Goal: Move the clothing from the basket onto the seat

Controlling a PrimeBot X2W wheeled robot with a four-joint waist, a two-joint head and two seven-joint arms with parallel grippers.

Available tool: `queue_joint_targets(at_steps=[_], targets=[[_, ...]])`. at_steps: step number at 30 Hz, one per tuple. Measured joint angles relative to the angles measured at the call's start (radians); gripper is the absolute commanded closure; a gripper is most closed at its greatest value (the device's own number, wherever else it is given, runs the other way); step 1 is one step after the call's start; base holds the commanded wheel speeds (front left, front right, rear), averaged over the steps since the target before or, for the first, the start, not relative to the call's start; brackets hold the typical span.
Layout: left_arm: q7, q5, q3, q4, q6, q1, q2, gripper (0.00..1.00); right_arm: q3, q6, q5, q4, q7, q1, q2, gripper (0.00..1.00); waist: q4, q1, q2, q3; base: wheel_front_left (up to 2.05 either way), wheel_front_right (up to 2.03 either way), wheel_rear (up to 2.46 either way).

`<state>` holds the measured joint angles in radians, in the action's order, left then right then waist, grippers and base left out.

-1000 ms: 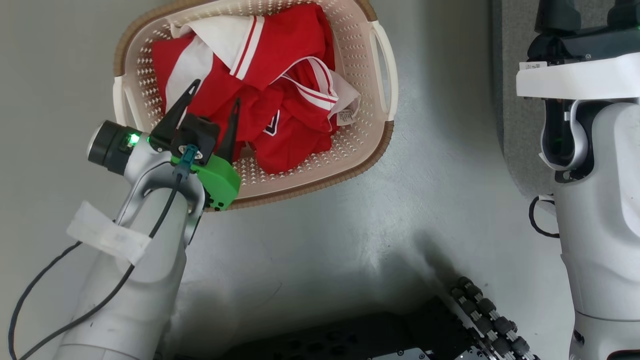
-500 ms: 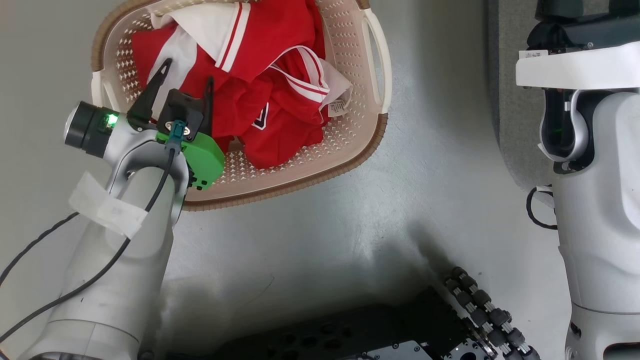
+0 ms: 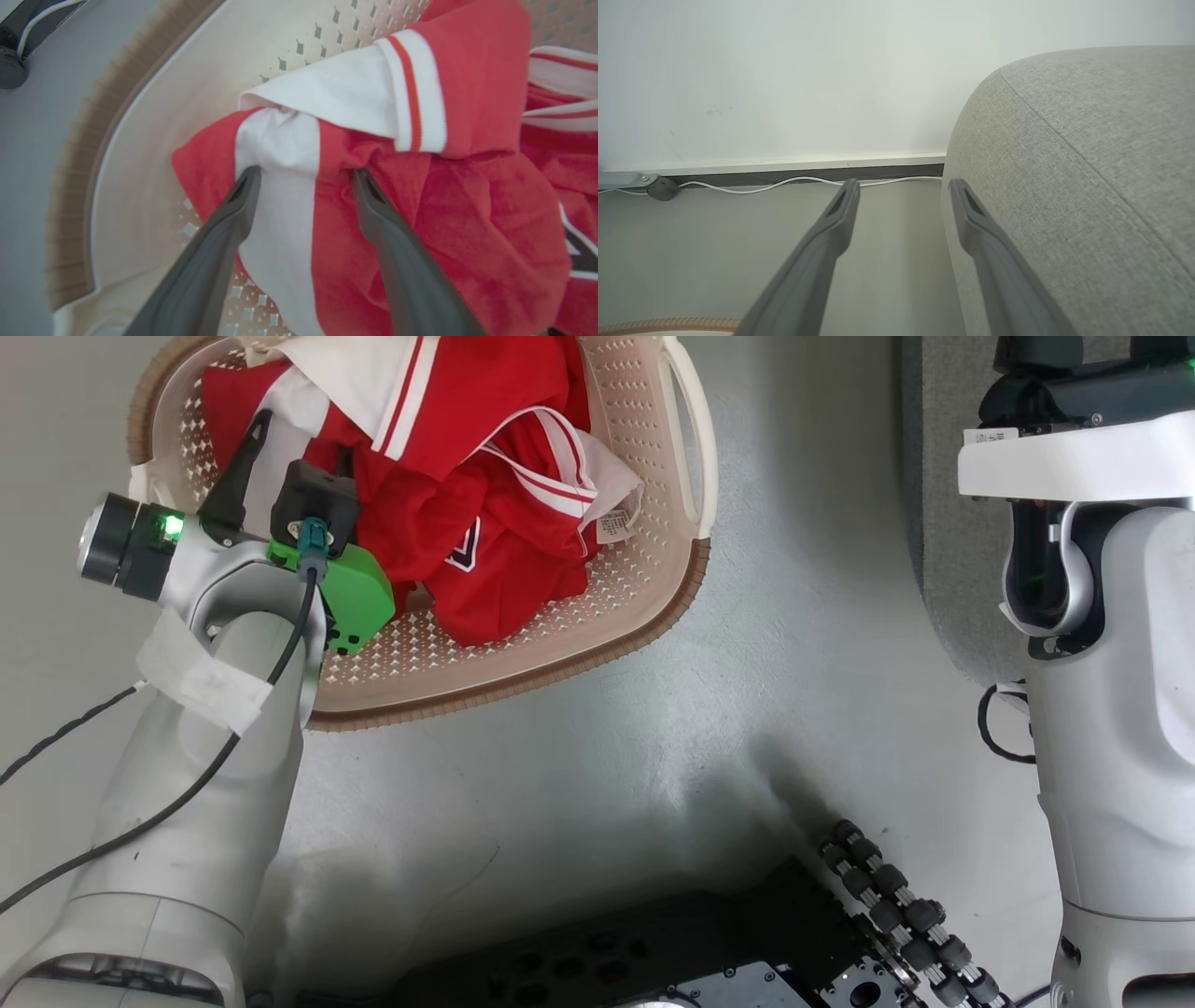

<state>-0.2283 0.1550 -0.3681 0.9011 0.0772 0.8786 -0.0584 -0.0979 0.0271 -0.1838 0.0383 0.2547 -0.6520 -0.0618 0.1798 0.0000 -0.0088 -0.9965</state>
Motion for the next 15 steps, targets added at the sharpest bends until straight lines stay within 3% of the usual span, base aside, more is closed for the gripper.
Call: queue_joint_targets(at_steps=[6,7,8,10,12,15], targets=[[0.0,0.003,-0.011,0.03,0.004,0.018,0.006,0.0,0.0,0.0,0.0,0.003,0.0,0.0,0.001,0.0,0.002,0.0,0.0,-0.004,0.0,0.0,0.0],[0.0,0.003,-0.013,0.034,0.004,0.02,0.007,0.12,0.0,0.0,0.0,0.003,0.0,0.0,0.001,0.0,0.002,0.0,0.0,-0.005,0.0,0.0,0.0],[0.0,0.003,-0.015,0.038,0.004,0.023,0.008,0.5,0.0,0.0,0.0,0.004,0.0,0.0,0.001,0.0,0.002,0.0,0.0,-0.005,0.0,0.0,0.0],[-0.002,0.003,-0.018,0.044,0.004,0.026,0.011,0.71,0.0,0.0,0.0,0.004,0.0,-0.001,0.001,0.0,0.002,0.0,0.0,-0.005,0.0,0.0,0.0],[-0.002,0.003,-0.024,0.052,0.004,0.029,0.014,1.0,0.0,0.0,0.0,0.004,0.0,-0.001,0.001,0.0,0.001,0.0,0.0,-0.005,0.0,0.0,0.0],[-0.003,0.003,-0.033,0.061,0.004,0.032,0.018,1.0,0.004,0.0,0.0,0.007,0.0,-0.001,0.002,0.0,0.0,0.0,0.0,-0.003,0.0,0.0,0.0]])
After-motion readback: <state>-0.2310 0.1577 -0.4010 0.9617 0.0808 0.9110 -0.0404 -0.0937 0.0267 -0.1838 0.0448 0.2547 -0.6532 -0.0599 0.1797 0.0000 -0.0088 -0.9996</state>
